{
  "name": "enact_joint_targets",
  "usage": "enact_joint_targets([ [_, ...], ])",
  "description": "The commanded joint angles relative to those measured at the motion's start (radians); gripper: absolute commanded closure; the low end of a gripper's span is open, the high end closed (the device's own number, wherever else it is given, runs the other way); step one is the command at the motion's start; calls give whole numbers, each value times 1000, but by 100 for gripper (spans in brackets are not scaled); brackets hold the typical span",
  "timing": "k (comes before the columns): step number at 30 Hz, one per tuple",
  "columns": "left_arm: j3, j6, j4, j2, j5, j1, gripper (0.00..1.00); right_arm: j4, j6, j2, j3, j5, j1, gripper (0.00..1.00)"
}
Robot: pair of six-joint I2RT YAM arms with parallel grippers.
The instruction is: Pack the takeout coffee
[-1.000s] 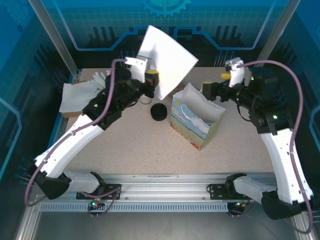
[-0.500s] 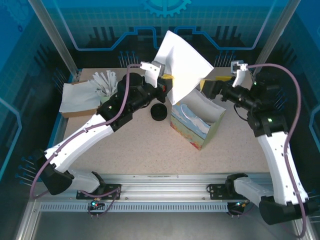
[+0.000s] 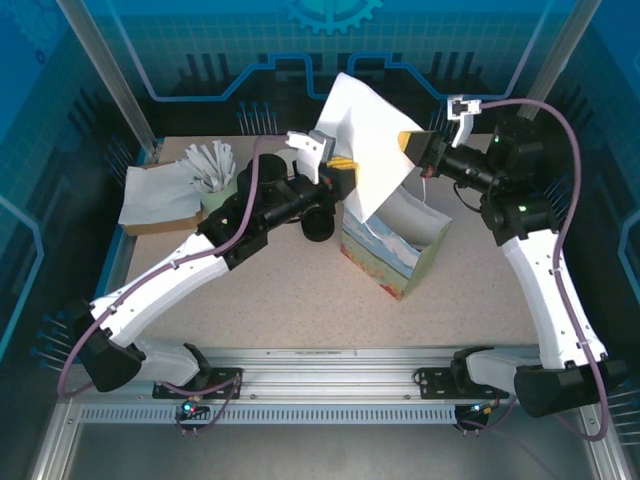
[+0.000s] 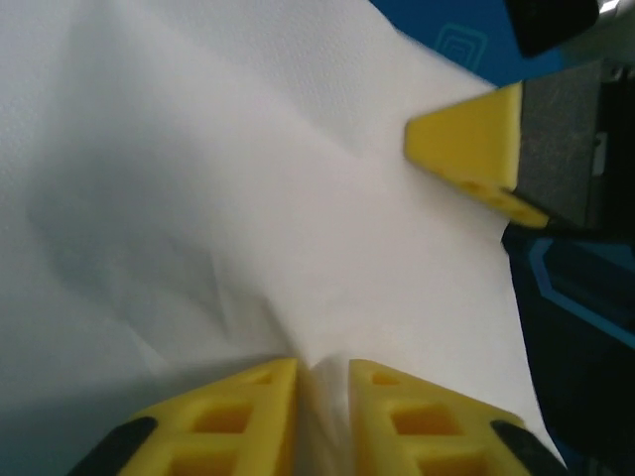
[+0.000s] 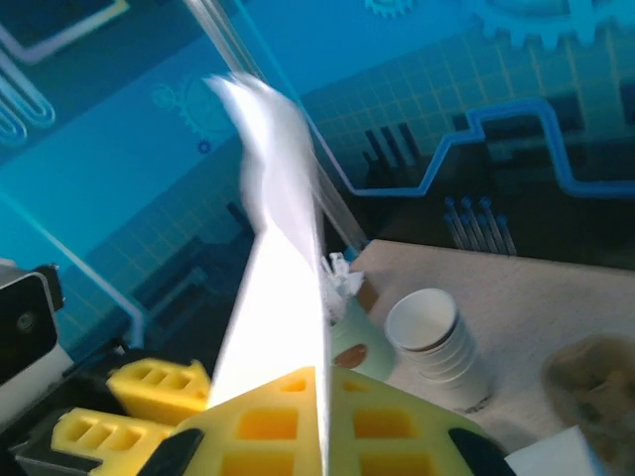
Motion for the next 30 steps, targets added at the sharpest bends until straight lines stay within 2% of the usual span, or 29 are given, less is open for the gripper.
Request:
enact_joint_targets([
  [1, -14, -5, 21, 5, 60, -8, 59, -309, -329, -9, 191, 34, -4, 100],
  [4, -13, 6, -19, -10, 62, -7, 47, -498, -467, 31, 299, 33, -31, 100],
  [9, -27, 21, -92, -47, 40, 5, 41, -610, -551, 76, 349, -51, -86, 100],
  [18, -84, 15, -127, -102, 28, 41, 40, -668, -582, 105, 342, -179, -90, 100],
  [24, -102, 18, -127, -118, 39, 56, 41, -755, -632, 106, 391, -158, -91, 100],
  [30, -113, 28, -129, -120, 46, 61, 40, -741, -632, 105, 362, -143, -91, 100],
])
